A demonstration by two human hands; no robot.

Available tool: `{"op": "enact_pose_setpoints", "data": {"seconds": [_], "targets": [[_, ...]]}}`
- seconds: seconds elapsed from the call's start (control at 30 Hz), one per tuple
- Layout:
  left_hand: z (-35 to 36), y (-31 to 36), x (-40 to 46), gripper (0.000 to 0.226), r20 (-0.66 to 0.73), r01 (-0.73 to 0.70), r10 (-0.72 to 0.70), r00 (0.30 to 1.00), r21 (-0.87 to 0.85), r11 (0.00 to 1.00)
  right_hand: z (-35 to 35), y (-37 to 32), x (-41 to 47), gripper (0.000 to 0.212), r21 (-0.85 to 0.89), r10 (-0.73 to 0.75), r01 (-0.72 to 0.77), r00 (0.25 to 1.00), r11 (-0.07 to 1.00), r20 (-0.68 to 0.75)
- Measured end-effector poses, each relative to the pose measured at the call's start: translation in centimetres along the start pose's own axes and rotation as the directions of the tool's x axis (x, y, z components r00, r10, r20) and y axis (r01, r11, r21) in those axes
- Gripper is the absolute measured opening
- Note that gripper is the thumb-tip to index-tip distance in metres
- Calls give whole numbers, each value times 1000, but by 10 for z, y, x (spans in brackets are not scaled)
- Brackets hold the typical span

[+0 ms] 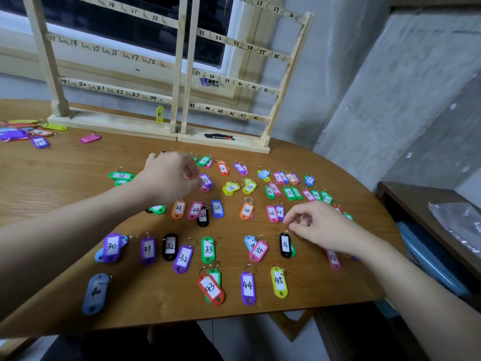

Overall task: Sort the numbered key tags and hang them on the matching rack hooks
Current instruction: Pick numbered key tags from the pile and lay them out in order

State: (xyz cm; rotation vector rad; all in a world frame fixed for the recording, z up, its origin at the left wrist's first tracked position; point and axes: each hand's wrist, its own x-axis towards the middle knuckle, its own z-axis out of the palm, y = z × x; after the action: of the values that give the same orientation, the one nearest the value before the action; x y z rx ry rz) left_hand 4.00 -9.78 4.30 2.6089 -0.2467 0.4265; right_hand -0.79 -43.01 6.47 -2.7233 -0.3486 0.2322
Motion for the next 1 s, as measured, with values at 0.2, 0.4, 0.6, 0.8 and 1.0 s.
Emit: {"op": "enact_pose_setpoints", "data": {"seconds": [0.2,0.4,0.6,0.8,1.0], "targets": [[-25,-43,-4,7,-11,88,-88,996,-39,995,-6,-29,14,13,-38,-46,45,999,998,-18],[-46,-116,-15,16,-58,232,-236,970,-63,971,13,-93,62,13,-1,-182,182,983,983,-10],[-81,-209,-22,33,-203,373,-370,907,-24,928,52,-187,133,15,-1,-344,346,934,938,98],[-106,-282,-32,34,-378,505,-460,803,24,863,92,-287,211,15,-24,-435,443,888,896,150],[-92,-292,-26,35,-340,379,-289,895,241,893,134,-343,299,24,-191,-412,407,911,893,13]]}}
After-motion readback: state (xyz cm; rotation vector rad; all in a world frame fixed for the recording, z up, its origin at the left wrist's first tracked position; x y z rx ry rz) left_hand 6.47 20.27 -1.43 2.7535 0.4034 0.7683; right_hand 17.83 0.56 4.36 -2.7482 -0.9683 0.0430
